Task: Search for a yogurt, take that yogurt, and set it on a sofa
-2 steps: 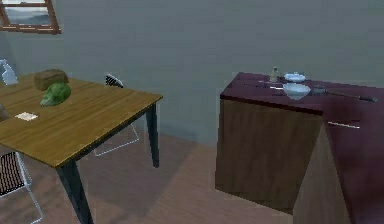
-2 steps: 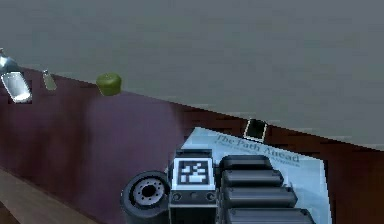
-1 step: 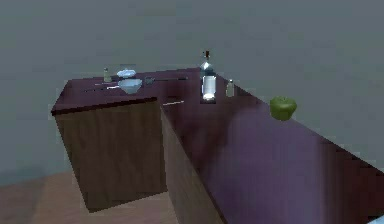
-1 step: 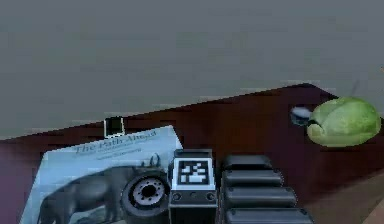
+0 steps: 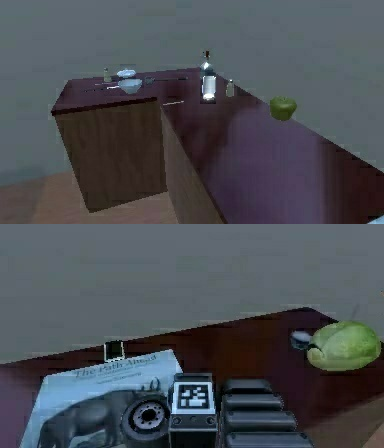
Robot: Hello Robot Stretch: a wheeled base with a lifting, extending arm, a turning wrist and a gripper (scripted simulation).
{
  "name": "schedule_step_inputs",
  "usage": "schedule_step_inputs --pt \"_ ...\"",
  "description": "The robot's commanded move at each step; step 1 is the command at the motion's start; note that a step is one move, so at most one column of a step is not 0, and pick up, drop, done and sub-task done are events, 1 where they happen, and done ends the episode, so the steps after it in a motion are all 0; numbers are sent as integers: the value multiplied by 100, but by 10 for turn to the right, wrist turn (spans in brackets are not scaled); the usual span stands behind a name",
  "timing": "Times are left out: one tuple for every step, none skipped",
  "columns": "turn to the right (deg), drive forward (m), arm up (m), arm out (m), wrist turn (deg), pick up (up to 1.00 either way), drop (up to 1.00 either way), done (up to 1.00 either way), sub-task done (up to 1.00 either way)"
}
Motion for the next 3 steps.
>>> schedule_step_inputs --pt "450 0 0 0 0 0 0 0 0" --pt "-450 0 0 0 0 0 0 0 0" --pt "450 0 0 0 0 0 0 0 0"
